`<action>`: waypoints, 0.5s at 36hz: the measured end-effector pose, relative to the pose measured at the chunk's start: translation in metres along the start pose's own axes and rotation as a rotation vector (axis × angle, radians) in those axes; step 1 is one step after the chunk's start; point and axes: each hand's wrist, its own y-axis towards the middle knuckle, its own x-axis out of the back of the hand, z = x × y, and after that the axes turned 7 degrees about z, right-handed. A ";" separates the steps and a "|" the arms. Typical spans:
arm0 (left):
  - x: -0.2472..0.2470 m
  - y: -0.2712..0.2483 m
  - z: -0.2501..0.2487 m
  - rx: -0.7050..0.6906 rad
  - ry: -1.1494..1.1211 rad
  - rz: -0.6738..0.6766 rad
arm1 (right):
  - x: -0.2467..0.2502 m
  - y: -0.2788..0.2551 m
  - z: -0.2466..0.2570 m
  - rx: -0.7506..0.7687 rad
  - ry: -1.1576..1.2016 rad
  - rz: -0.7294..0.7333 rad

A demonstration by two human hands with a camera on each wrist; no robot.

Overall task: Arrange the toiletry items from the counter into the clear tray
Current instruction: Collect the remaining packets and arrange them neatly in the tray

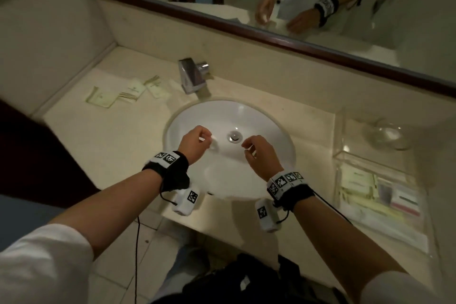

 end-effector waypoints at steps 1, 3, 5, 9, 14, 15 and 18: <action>0.014 0.003 0.007 0.006 0.011 -0.008 | -0.009 0.010 0.011 0.009 0.007 0.009; 0.039 0.010 0.019 0.011 0.059 -0.025 | -0.024 0.029 0.030 0.023 0.009 0.034; 0.068 0.018 0.033 0.032 0.096 -0.053 | -0.042 0.052 0.051 0.036 0.013 0.060; 0.114 0.037 0.054 0.057 0.152 -0.095 | -0.071 0.090 0.083 0.008 -0.004 0.111; 0.162 0.065 0.076 0.099 0.179 -0.124 | -0.101 0.134 0.113 -0.035 -0.005 0.192; 0.170 0.070 0.079 0.108 0.176 -0.133 | -0.104 0.141 0.118 -0.035 -0.013 0.205; 0.196 0.091 0.089 0.132 0.180 -0.139 | -0.116 0.166 0.132 -0.028 -0.033 0.224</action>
